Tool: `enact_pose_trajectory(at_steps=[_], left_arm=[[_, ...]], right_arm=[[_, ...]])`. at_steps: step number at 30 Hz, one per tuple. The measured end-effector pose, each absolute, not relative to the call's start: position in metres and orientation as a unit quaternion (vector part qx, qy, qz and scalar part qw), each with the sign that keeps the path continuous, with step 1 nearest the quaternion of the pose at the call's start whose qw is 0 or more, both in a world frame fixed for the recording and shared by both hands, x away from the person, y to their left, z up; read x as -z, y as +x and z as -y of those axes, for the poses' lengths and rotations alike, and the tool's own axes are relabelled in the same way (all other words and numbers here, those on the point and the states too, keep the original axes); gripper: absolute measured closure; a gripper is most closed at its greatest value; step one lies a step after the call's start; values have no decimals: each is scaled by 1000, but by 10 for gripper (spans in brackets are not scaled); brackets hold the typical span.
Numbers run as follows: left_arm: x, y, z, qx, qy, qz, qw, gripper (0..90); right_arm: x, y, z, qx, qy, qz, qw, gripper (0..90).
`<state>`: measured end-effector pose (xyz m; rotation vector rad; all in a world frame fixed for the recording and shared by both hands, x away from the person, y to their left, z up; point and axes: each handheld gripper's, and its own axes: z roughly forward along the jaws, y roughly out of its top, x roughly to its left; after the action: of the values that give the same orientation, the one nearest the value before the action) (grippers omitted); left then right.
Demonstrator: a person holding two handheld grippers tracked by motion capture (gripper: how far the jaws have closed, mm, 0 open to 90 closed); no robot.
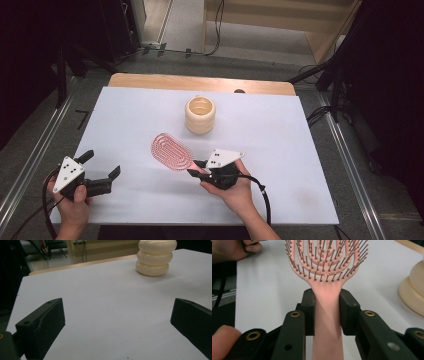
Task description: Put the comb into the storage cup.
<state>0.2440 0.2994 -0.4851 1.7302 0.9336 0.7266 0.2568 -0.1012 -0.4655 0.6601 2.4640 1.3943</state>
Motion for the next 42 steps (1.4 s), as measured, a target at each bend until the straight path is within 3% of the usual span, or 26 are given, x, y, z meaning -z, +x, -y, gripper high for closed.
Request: enact_pose_trajectory(at_steps=[42], left_arm=[[429,243,-195,-193,745,-290,569,0]], right_arm=[[467,252,114,-523,244,-806,129,672]])
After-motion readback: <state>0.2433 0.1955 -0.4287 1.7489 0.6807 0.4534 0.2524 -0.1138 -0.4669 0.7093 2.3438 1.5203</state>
